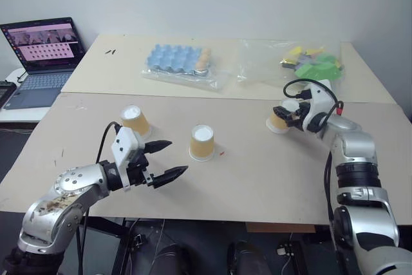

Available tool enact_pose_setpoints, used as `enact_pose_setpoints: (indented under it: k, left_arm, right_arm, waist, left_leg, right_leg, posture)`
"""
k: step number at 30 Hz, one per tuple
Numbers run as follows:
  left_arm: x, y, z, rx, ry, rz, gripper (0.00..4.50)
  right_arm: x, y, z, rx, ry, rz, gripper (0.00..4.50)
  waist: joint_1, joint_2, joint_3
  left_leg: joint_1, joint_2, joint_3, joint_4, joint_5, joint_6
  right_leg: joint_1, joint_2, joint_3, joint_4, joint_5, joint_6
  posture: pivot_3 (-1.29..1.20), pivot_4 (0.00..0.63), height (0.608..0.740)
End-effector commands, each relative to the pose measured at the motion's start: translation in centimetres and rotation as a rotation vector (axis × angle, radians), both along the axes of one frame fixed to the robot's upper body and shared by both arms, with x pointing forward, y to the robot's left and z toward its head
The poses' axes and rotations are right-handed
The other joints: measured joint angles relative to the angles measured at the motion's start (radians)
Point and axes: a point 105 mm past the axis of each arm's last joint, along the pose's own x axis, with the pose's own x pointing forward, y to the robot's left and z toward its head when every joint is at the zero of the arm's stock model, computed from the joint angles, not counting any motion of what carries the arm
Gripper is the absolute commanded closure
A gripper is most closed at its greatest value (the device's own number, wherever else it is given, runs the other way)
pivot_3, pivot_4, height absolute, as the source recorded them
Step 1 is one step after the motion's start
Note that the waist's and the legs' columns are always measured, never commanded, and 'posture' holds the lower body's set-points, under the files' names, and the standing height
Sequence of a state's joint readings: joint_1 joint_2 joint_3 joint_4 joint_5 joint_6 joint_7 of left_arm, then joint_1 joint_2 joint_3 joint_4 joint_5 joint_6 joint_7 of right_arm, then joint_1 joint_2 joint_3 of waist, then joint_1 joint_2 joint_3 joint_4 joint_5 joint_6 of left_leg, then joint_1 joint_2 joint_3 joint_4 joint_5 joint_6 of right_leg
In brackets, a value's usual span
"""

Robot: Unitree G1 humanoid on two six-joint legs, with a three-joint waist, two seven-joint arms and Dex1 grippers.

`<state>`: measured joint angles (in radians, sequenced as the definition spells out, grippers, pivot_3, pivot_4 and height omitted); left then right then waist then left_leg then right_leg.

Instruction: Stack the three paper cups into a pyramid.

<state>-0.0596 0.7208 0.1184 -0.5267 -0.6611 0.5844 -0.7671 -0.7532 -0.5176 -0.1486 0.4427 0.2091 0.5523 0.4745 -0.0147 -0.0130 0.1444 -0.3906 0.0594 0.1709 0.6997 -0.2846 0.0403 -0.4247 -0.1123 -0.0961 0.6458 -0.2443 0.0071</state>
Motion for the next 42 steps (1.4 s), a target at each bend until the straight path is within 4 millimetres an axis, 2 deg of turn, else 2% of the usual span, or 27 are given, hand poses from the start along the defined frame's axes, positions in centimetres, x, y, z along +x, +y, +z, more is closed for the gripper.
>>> enact_pose_setpoints:
  k: [1,4,7,10,13,23,27,35,42]
  left_arm:
    - [-0.2,0.1,0.7,0.003,-0.039,0.001,0.00]
    - [-0.2,0.1,0.7,0.007,-0.035,-0.001,0.00]
    - [-0.3,0.0,0.5,0.011,-0.029,-0.006,0.00]
    - [-0.3,0.0,0.5,0.013,-0.028,-0.008,0.00]
    - [-0.3,0.0,0.6,0.014,-0.028,-0.013,0.00]
    - [-0.4,0.1,1.0,0.017,-0.036,0.002,0.00]
    - [-0.4,0.3,1.1,0.017,-0.039,0.010,0.00]
    - [-0.3,0.3,1.3,0.016,-0.040,0.014,0.00]
    - [-0.3,0.2,1.4,0.011,-0.043,0.014,0.00]
  right_arm:
    - [0.0,1.2,3.4,-0.003,-0.117,0.072,1.75]
    - [-0.7,2.7,5.4,-0.028,-0.192,0.178,1.76]
    - [-2.7,6.3,7.8,-0.063,-0.277,0.418,1.76]
    - [-5.9,9.7,7.3,-0.138,-0.242,0.707,1.76]
    - [-8.1,11.8,5.8,-0.190,-0.185,0.910,1.76]
    - [-7.7,12.6,3.3,-0.249,-0.124,0.980,1.76]
    - [-8.5,13.6,2.1,-0.257,-0.096,1.036,1.76]
    - [-9.5,15.8,0.8,-0.254,-0.068,1.112,1.76]
    - [-8.8,16.8,0.3,-0.268,-0.065,1.115,1.76]
  waist:
    - [0.000,0.000,0.000]
    - [0.000,0.000,0.000]
    - [0.000,0.001,0.000]
    - [0.000,0.001,0.001]
    - [0.002,0.001,0.001]
    - [0.003,0.001,0.001]
    - [0.002,0.001,0.001]
    - [0.002,0.001,0.001]
    - [0.002,0.001,0.001]
  left_leg:
    - [0.000,0.000,0.000,0.000,0.000,0.000]
    - [0.000,0.000,0.000,0.000,0.000,0.000]
    - [0.000,0.000,0.000,0.000,0.000,0.000]
    - [0.000,0.000,0.000,-0.001,0.000,0.000]
    - [0.001,0.001,-0.001,0.000,0.000,0.000]
    - [0.000,0.000,-0.001,0.000,0.000,0.000]
    - [0.000,0.001,-0.001,0.000,0.000,0.000]
    - [0.000,0.001,-0.001,0.001,0.000,0.000]
    - [0.000,0.001,-0.001,0.001,0.000,0.000]
  right_leg:
    - [0.000,0.000,0.000,0.000,0.000,0.000]
    - [0.000,0.000,0.000,0.000,0.000,0.000]
    - [-0.001,0.000,0.000,0.000,0.000,0.000]
    - [-0.001,0.000,0.000,0.000,0.000,0.000]
    - [0.001,0.000,-0.001,0.000,0.000,0.000]
    - [0.000,0.000,-0.001,0.000,0.000,0.000]
    - [0.000,0.000,-0.001,0.000,0.000,0.000]
    - [0.000,0.000,-0.001,0.000,0.000,0.000]
    - [0.000,0.000,-0.001,0.000,0.000,0.000]
  posture:
    - [0.00,0.150,0.724]
    - [0.00,0.150,0.724]
    - [0.00,0.150,0.724]
    - [0.00,0.150,0.724]
    - [0.00,0.150,0.724]
    - [0.00,0.150,0.724]
    - [0.00,0.150,0.724]
    - [0.00,0.150,0.724]
    - [0.00,0.150,0.724]
